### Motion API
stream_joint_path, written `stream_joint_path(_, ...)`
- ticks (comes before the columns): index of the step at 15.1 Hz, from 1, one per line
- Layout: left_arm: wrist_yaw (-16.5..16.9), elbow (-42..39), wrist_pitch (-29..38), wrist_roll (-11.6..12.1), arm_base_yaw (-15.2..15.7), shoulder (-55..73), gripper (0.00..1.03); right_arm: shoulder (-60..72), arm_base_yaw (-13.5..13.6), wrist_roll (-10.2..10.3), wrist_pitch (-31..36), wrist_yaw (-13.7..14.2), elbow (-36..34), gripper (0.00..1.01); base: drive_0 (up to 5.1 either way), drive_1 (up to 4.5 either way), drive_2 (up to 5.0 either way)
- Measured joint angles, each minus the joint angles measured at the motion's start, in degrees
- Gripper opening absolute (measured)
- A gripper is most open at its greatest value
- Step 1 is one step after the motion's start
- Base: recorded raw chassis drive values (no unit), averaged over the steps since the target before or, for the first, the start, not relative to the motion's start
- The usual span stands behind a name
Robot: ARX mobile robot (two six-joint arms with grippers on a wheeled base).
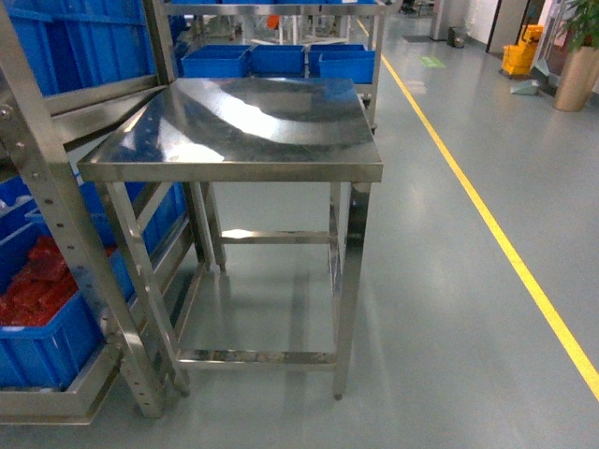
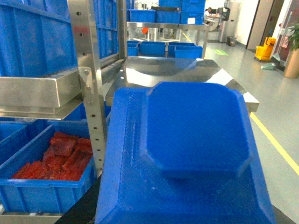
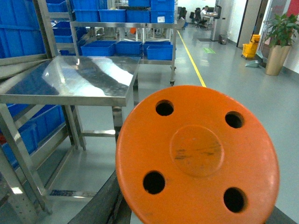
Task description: Sort blue parts and orange caps into right shelf containers
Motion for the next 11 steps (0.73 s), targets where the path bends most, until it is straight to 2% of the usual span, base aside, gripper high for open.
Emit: stream_joint_path(11,-0.07,0.0,-0.26,0.0,0.0,0.0,0.43,0.0,0.0,0.0,-0.02,-0.04,-0.02,0.43,-4.8,1.65,3.4)
